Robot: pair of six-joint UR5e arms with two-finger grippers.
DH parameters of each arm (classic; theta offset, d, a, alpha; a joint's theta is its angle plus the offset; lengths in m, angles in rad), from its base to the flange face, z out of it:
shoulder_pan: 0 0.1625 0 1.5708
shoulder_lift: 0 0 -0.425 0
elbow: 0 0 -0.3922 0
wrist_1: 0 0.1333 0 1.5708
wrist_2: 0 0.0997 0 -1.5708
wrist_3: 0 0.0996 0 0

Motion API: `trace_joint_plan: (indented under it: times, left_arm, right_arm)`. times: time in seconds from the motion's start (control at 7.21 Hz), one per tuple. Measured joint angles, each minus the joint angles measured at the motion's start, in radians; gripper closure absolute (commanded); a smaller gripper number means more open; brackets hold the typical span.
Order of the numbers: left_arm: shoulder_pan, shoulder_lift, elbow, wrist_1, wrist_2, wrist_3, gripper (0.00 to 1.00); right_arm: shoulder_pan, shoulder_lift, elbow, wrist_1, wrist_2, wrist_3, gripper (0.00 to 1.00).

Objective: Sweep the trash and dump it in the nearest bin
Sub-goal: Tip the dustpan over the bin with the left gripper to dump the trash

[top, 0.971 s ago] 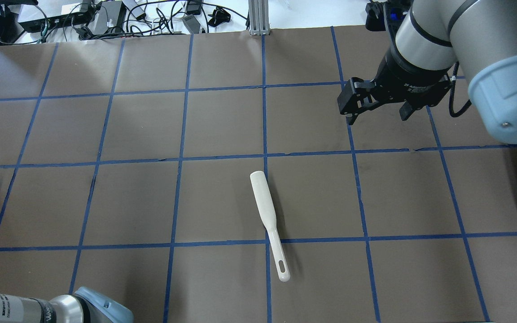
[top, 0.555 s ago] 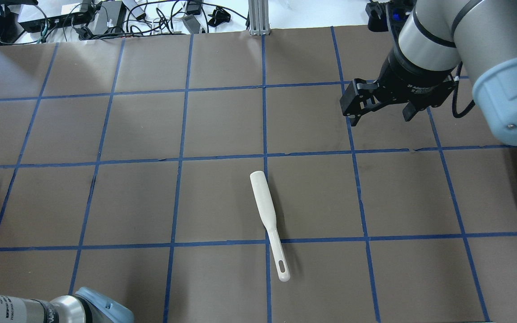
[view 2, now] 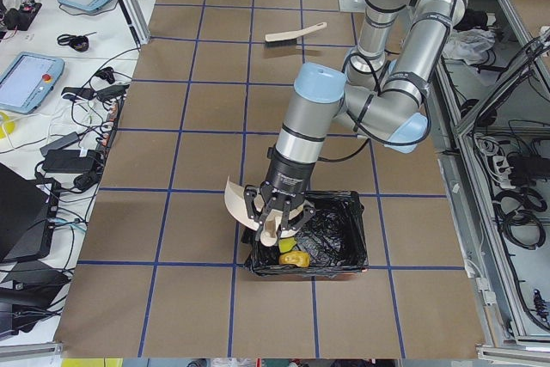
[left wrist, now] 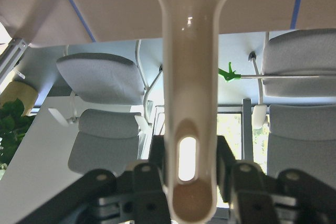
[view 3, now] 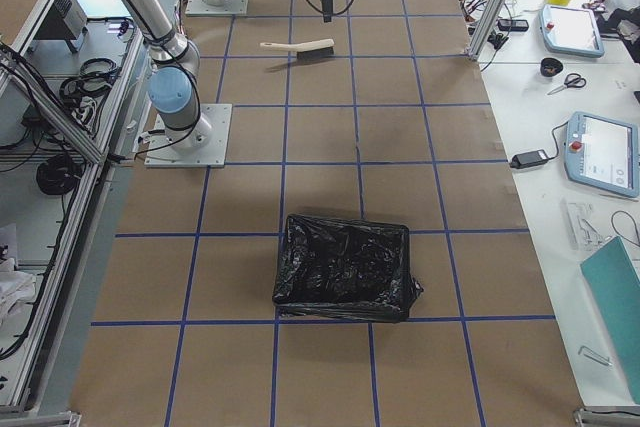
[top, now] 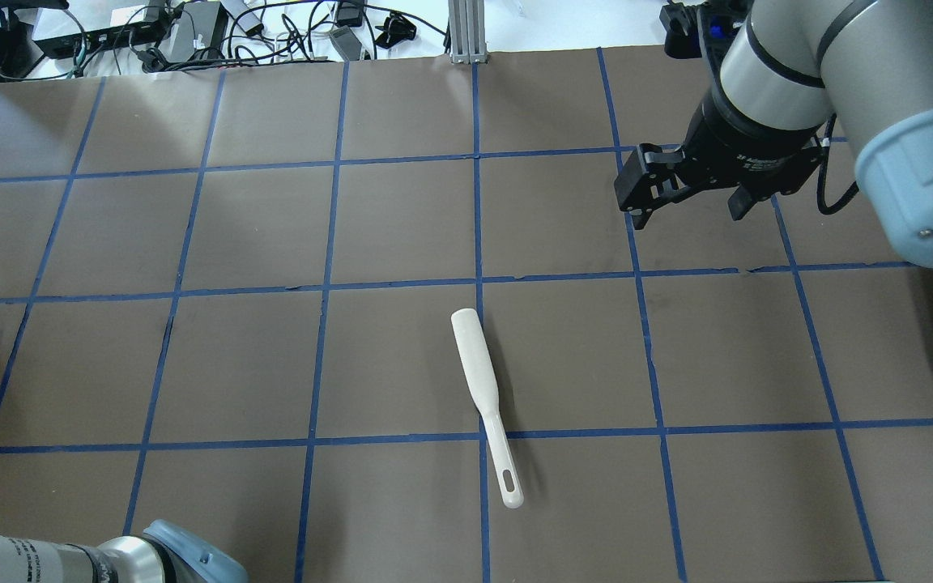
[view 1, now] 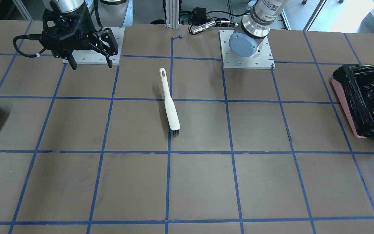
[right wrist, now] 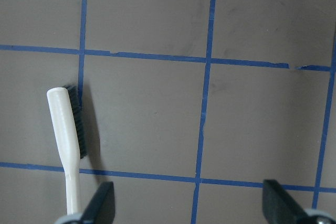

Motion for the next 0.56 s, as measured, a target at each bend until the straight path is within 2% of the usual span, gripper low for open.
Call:
trace_joint_plan:
  times: [0.28,0.56]
  left_arm:
    - [-0.177,0.034,0.01,-0.205,0.111,-0.191,1.0]
    - [-0.313,0.04,0.017,-0.358,0.13,-0.46,1.0]
  right_arm:
    - [0.0,0.0,0.001,0.003,0.001,0.0,0.0]
    - [0.0,0.0,0.001,0.018,0.001,0.0,0.0]
